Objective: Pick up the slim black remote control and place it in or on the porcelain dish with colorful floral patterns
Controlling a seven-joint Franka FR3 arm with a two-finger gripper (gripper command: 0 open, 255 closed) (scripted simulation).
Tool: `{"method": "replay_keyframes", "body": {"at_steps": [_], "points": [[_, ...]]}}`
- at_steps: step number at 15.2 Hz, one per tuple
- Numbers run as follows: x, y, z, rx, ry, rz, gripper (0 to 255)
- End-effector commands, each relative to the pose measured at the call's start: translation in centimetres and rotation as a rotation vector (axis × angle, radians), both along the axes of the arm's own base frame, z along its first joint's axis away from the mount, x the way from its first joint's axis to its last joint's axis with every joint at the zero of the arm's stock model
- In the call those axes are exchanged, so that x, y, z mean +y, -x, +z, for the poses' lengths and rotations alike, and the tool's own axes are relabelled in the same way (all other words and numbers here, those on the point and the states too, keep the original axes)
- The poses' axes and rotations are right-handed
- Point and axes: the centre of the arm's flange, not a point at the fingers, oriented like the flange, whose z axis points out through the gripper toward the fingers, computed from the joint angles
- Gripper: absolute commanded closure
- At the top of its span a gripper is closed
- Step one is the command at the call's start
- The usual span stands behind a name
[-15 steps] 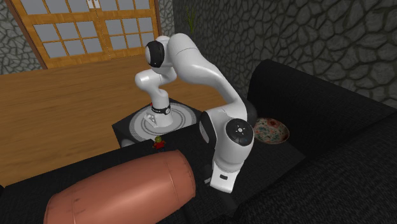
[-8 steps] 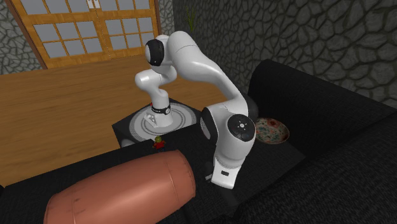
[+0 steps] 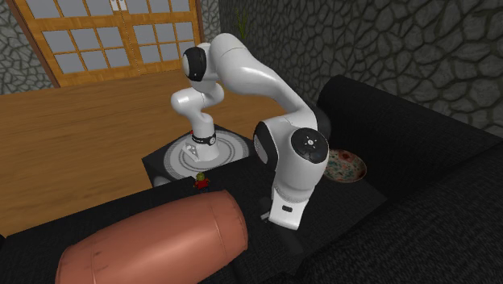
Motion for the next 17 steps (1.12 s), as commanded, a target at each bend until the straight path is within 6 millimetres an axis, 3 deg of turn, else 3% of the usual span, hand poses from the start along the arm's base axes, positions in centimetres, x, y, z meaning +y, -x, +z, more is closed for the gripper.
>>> {"method": "replay_keyframes", "body": {"at_steps": [1,13,17], "points": [[0.0,0.0,1.2,0.000,0.000,0.000,255],[0.0,0.0,7.1,0.000,0.000,0.000,255],[5.2,-0.7,6.9,0.000,0.000,0.000,255]]}}
